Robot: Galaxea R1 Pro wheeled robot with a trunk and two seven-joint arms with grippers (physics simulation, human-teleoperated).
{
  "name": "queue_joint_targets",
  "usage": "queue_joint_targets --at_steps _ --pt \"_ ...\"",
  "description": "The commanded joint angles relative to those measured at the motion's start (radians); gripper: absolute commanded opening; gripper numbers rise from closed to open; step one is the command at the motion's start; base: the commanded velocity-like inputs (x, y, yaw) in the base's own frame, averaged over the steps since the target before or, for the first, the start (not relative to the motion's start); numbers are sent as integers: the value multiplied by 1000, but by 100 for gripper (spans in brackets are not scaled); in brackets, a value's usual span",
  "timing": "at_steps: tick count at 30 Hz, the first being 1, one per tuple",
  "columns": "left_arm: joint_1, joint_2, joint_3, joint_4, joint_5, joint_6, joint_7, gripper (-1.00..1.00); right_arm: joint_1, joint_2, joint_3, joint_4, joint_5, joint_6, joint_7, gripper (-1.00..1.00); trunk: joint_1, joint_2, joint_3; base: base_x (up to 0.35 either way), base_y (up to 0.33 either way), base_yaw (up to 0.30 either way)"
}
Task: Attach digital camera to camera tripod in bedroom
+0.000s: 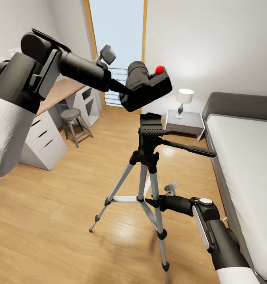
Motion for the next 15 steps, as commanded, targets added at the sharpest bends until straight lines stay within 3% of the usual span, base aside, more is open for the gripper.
queue_joint_targets --at_steps 1,6,10,15 --pt "-2 2 -15 -4 -31 10 -4 -100 -1 0 -3 47 59 -9 9 -100 1 -2 -2 0 0 0" --pt "-2 0 -30 -34 -134 13 -8 -100 0 0 -3 48 59 -9 8 -100 1 -2 -2 0 0 0" --pt "-2 -1 -34 -70 -167 13 -9 -100 -1 0 -3 48 59 -9 8 -100 1 -2 -2 0 0 0" --pt "-2 -1 -34 -92 -179 14 -10 -100 -1 0 -3 49 59 -9 8 -100 1 -2 -2 0 0 0"
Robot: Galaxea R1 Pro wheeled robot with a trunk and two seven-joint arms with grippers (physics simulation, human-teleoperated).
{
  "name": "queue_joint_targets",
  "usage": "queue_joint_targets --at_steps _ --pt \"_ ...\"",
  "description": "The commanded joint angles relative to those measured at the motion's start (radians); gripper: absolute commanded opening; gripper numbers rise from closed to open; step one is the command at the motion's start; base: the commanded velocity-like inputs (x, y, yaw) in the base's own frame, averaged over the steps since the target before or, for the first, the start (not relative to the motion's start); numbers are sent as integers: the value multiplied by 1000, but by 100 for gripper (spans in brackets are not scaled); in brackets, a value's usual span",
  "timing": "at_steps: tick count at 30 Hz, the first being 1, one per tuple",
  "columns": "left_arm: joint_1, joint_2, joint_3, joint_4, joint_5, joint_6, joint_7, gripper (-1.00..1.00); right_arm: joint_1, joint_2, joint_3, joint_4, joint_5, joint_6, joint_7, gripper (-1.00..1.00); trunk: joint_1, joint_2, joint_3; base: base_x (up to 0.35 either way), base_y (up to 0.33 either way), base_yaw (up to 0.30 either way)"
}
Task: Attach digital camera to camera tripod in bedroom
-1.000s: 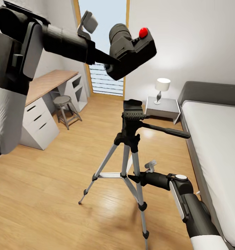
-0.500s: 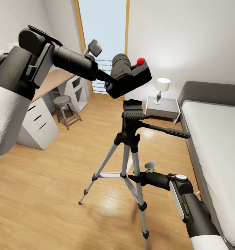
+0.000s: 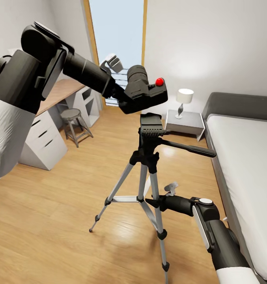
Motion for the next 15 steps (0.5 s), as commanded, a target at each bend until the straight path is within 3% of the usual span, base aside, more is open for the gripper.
queue_joint_targets --at_steps 1,15 --pt "-2 1 -3 -2 6 10 1 -100 -1 0 -3 49 59 -9 8 -100 1 -2 -2 0 0 0" --pt "-2 1 1 -46 12 12 1 -100 0 0 -4 52 59 -9 8 -100 1 -2 -2 0 0 0"
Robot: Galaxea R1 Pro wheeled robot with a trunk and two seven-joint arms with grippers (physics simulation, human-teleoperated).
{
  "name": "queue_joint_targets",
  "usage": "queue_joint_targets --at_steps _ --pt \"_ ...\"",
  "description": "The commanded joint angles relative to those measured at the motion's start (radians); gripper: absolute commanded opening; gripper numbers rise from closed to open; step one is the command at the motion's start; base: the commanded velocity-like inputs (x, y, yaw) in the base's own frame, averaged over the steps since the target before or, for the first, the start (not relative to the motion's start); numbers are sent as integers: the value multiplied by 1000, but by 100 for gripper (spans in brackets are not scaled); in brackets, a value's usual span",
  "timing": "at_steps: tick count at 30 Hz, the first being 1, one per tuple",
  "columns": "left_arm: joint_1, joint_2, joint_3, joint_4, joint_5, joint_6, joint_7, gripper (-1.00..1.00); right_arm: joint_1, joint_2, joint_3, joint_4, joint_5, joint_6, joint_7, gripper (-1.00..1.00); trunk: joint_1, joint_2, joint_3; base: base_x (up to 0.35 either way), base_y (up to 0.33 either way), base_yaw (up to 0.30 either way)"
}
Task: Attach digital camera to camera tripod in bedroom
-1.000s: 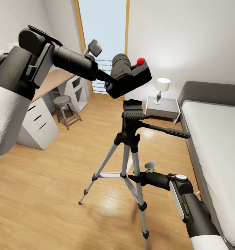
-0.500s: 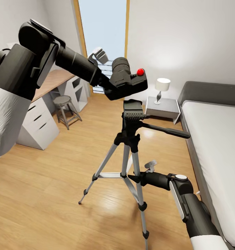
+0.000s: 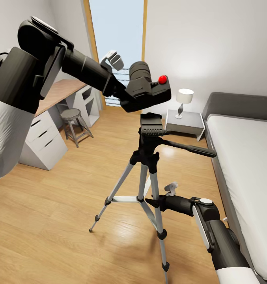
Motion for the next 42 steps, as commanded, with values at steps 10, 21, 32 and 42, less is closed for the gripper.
queue_joint_targets --at_steps 10,21,32,42 --pt "-2 5 -6 -24 103 12 -13 -100 -1 0 -3 52 60 -10 8 -100 1 -2 -2 0 0 0" --pt "-2 13 -14 -28 181 13 -17 -100 -1 0 -3 51 60 -11 8 -100 1 -2 -2 0 0 0" --pt "-2 13 -13 -26 183 13 -15 -100 -1 0 -3 51 60 -11 8 -100 1 -2 -2 0 0 0" --pt "-2 21 -24 -26 189 14 -16 -100 -1 0 -1 52 60 -11 8 -100 1 -2 -2 0 0 0"
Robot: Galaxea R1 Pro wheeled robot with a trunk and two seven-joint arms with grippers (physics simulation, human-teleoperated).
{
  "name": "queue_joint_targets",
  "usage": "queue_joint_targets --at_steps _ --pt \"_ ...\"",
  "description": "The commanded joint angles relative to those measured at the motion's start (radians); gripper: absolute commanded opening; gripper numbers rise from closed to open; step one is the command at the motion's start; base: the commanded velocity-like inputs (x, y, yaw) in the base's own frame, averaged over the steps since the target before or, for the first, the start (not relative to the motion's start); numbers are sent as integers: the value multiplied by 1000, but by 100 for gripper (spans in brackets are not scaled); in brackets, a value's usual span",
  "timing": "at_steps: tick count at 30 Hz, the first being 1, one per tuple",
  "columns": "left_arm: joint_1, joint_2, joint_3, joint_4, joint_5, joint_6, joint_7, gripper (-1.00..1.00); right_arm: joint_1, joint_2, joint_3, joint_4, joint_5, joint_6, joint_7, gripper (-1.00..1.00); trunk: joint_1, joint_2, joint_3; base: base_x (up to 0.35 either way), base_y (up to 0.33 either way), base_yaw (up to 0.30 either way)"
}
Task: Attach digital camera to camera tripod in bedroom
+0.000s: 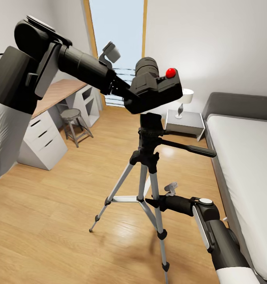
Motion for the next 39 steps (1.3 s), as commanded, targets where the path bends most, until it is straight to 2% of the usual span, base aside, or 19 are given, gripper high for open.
queue_joint_targets --at_steps 1,5,6,7,9,28,29,30,35,39 --pt "-2 7 -6 -4 12 10 -2 -100 -1 0 -3 52 59 -11 8 -100 1 -2 -2 0 0 0" --pt "-2 21 -13 -19 33 10 -2 -100 -1 0 -3 52 59 -11 8 -100 1 -2 -2 0 0 0" --pt "-2 37 -19 -39 47 10 -2 -100 -1 0 -3 53 59 -11 8 -100 1 -2 -2 0 0 0" --pt "-2 76 -27 -84 65 10 -2 -100 -1 0 -3 53 59 -11 8 -100 1 -2 -2 0 0 0" --pt "-2 94 -30 -110 71 10 -2 -100 -1 0 -3 54 59 -11 7 -100 1 -2 -2 0 0 0" --pt "-1 101 -31 -107 73 10 -2 -100 -1 0 -3 57 64 -17 5 -100 1 -2 -2 0 0 0" --pt "5 107 -25 -112 66 4 4 -100 -1 2 -8 4 28 -6 14 -100 1 -2 -2 0 0 0" --pt "10 113 -20 -118 59 -3 10 -100 -1 2 -12 8 16 -6 8 -100 1 -2 -2 0 0 0" --pt "27 139 5 -134 24 -11 25 -100 -1 2 -15 10 -18 -8 -16 -100 1 -2 -2 0 0 0" --pt "5 132 -14 -111 44 -11 42 -100 -1 -7 -24 7 -37 -9 -20 -100 1 -2 -2 0 0 0"
